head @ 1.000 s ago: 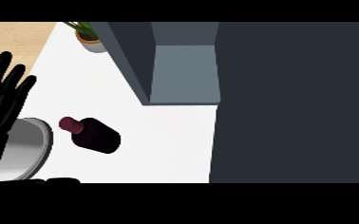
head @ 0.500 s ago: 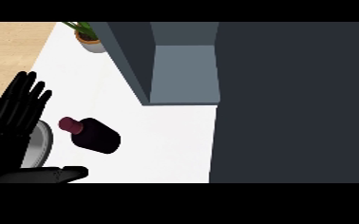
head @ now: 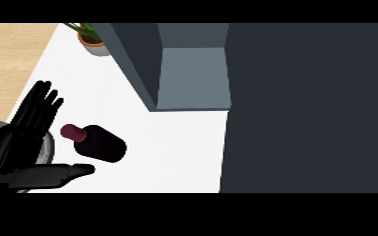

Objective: Pick up the wine, place it into the cabinet and close the cabinet

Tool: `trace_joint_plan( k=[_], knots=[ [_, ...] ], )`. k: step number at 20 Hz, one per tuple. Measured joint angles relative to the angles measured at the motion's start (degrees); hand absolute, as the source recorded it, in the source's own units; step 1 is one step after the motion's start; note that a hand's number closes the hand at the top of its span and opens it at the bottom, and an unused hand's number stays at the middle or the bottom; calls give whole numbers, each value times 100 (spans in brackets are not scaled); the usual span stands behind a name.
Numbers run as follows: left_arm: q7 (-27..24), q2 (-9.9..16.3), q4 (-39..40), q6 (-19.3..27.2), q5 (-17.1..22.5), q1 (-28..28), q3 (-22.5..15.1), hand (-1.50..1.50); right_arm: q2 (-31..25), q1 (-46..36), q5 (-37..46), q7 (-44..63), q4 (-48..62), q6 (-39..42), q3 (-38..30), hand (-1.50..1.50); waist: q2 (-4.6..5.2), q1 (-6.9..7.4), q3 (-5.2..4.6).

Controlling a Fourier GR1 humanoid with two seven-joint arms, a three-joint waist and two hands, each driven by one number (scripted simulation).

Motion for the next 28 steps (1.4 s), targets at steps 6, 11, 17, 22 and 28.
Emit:
trace_joint_plan(
  k=[6, 11, 17, 22, 28],
  knots=[
    [-647, -56, 877, -117, -146, -63, 95, -150, -28, -34, 11, -2, -8, -23, -31, -150, 3, -9, 0],
    [-1148, -40, 1632, -191, -252, -183, 227, -150, -58, 61, 14, -76, -14, 9, -10, -150, 4, -20, 1],
    [-1480, 0, 2339, -311, -287, -374, 314, -150, -136, 39, -1, 3, -28, 28, -133, -150, 5, -19, 1],
    [-1892, -22, 2901, -452, -319, -419, 334, -150, -111, 39, -5, -44, -21, 33, -98, -150, 3, -19, 1],
    [-2576, -93, 3755, -603, -460, -487, 298, -150, -60, 72, 13, -92, -12, -14, 33, -150, 3, -27, 0]
  ],
)
